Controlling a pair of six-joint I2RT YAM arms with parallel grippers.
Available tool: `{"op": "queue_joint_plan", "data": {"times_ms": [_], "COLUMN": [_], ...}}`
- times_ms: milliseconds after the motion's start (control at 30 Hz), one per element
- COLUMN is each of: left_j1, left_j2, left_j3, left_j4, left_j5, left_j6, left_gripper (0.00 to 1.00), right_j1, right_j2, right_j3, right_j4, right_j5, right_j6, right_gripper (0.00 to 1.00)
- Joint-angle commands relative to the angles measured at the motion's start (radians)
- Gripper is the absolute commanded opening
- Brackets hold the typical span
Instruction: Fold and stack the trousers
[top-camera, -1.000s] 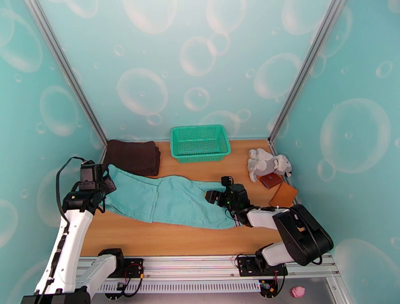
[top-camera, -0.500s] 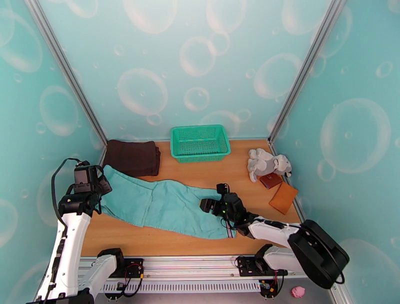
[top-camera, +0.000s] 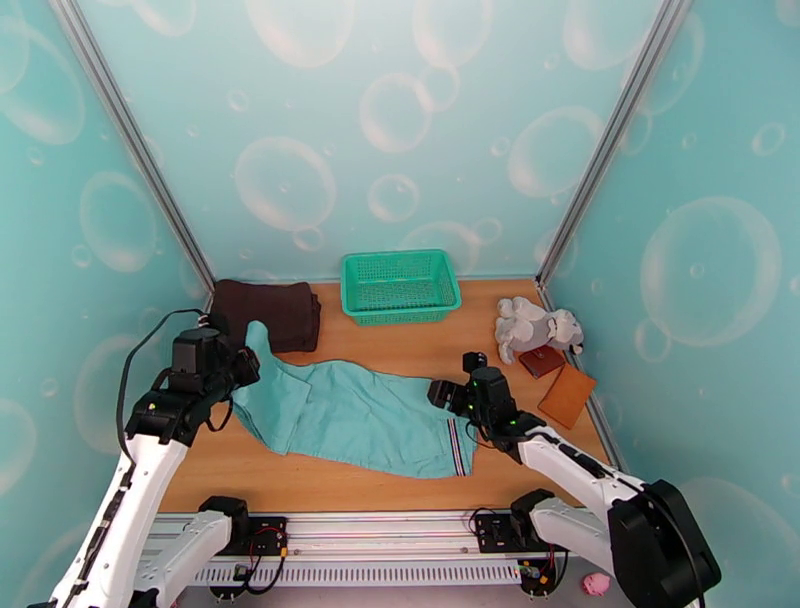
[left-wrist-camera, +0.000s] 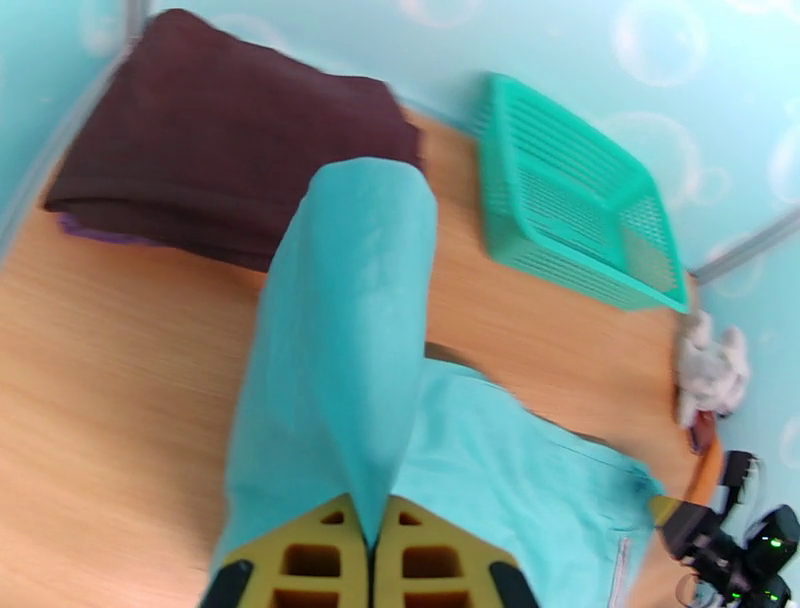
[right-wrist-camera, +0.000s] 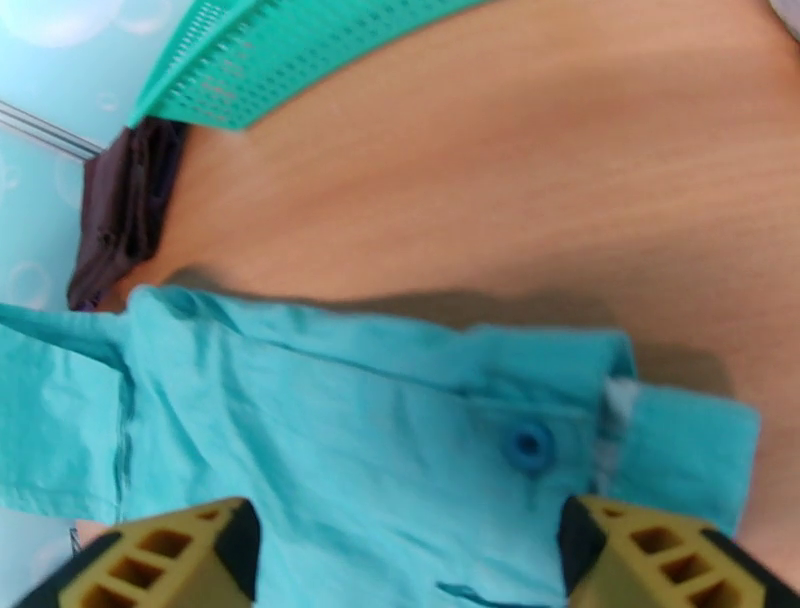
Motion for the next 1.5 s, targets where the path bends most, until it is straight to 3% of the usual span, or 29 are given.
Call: {"op": "queue_joint_plan", "data": {"times_ms": [0, 167, 400, 600, 833, 867, 1000, 1133, 1467], "left_j1": [-0.105, -0.213, -0.263, -0.271, -0.272, -0.273, -0.301, -0.388, -0.664], "left_j2": [0.001, 0.042, 0.108, 0.138, 0.131, 0.136, 0.175, 0.217, 0.446], "left_j3": [-0.029, -0.06, -0.052, -0.066, -0.058, -0.052, -0.011, -0.002, 0.033], "left_j4": [0.141, 0.247, 0.299, 0.331, 0.303, 0.303, 0.265, 0.3, 0.458], "left_j5": [-0.022, -0.083, -0.125, -0.116, -0.125, -0.101, -0.036, -0.016, -0.252], "left_j6": [-0.134, -0.18, -0.157, -0.144, -0.104, -0.08, -0.028, -0.048, -0.24], "left_gripper": [0.0, 0.0, 0.0, 0.0, 0.0, 0.0, 0.0, 0.0, 0.0], "right_j1": [-0.004, 0.016, 0.091, 0.063, 0.076, 0.088, 0.144, 0.167, 0.199], "right_j2": [-0.065, -0.032, -0.009, 0.067, 0.093, 0.102, 0.152, 0.2, 0.333], "right_j3": [0.007, 0.019, 0.05, 0.043, 0.024, 0.026, 0.045, 0.081, 0.148], "right_j4": [-0.175, -0.307, -0.408, -0.323, -0.18, -0.164, -0.101, -0.08, 0.094], "right_j5": [0.1, 0.191, 0.313, 0.235, 0.072, 0.06, 0.041, 0.067, -0.036], "right_j6": [0.016, 0.041, 0.101, 0.059, 0.026, 0.03, 0.046, 0.066, 0.045], "right_gripper": [0.66, 0.62, 0.66, 0.63, 0.03, 0.0, 0.0, 0.0, 0.0]}}
